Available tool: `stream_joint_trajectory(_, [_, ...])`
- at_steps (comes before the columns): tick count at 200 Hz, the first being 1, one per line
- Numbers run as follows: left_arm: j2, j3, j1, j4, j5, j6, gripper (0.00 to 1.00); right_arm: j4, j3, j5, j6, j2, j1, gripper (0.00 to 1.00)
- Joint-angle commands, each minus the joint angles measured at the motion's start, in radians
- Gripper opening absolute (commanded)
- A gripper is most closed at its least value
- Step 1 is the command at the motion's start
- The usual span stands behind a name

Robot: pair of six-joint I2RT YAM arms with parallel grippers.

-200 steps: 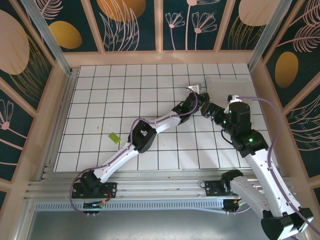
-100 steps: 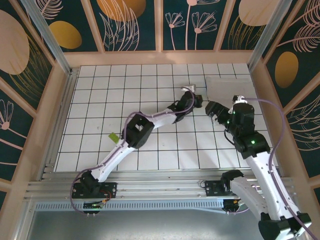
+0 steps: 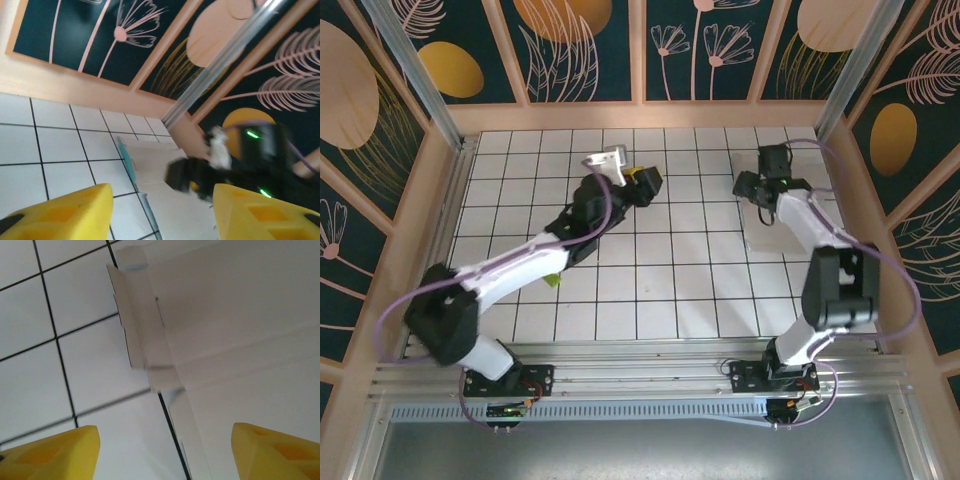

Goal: Fold the paper box

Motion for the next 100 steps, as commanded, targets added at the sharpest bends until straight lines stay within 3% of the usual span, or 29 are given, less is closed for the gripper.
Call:
stream_joint_trajectory(1, [-0.125, -0.109, -0.002, -0.167, 0.109, 0.098, 0.69, 0.011, 0.134, 0.11, -0.083, 0.142, 0.034, 0.7])
stream_joint_trajectory(27, [-0.274, -0.153, -0.002, -0.324, 0.134, 0.142, 0.81, -0.02, 0.287, 0.175, -0.108, 0.326, 0.059, 0.68])
stream_joint_trajectory(49, [-0.379, -0.186, -0.002, -0.397, 0.112, 0.144, 0.85, -0.043, 0.394, 0.211, -0.129, 0.44, 0.068, 0.61])
stream_joint_trajectory(76, [-0.469, -0.238, -0.002, -0.438, 0.035, 0.126, 0.87, -0.07, 0.492, 0.246, -0.147, 0.544, 0.069, 0.34])
stream_joint_trajectory(100, [-0.524, -0.263, -0.002, -0.461, -0.037, 0.103, 0.88, -0.096, 0.538, 0.241, -0.165, 0.557, 0.091, 0.02])
